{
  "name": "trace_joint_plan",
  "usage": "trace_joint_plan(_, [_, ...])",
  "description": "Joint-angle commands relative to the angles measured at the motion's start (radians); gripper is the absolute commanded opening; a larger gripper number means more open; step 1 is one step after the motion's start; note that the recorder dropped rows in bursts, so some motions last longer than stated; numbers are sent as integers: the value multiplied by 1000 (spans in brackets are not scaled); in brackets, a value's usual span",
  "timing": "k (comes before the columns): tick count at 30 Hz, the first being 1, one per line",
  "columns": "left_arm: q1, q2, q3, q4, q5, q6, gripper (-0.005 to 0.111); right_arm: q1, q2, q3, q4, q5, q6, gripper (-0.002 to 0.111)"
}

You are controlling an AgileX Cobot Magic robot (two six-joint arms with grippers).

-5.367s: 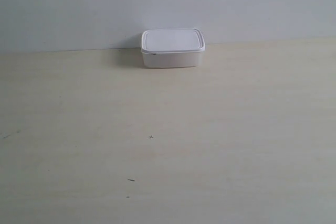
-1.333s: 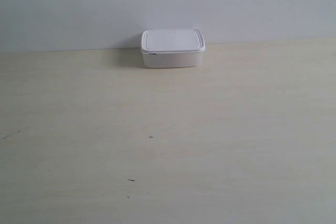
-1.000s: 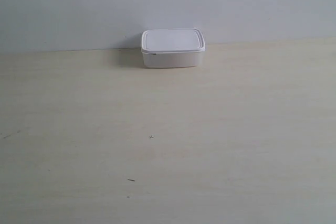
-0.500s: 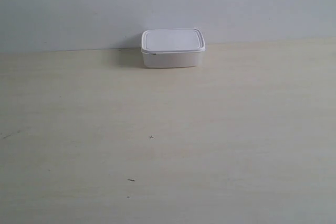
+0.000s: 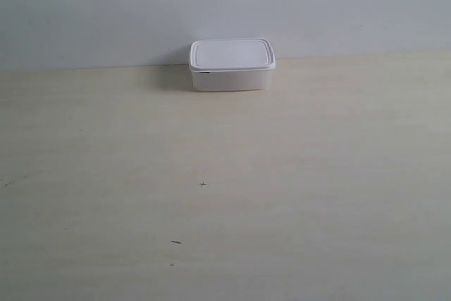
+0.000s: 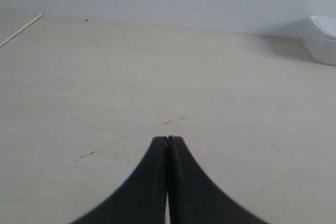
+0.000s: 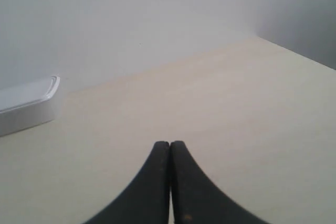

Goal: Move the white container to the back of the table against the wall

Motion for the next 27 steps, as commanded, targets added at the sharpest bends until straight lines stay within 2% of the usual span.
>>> trace_joint_plan(1, [1, -5, 1, 2, -4, 2, 0, -5, -4, 4, -50, 13, -10, 0])
trace_joint_plan(9, [1, -5, 1, 2, -4, 2, 0, -3, -4, 4, -50, 27, -12, 0])
trace_joint_plan(16, [1, -5, 1, 2, -4, 2, 0, 104, -4, 4, -52, 30, -38, 0])
trace_joint_plan(27, [1, -5, 1, 2, -4, 2, 0, 134, -4, 4, -55, 30, -56, 0])
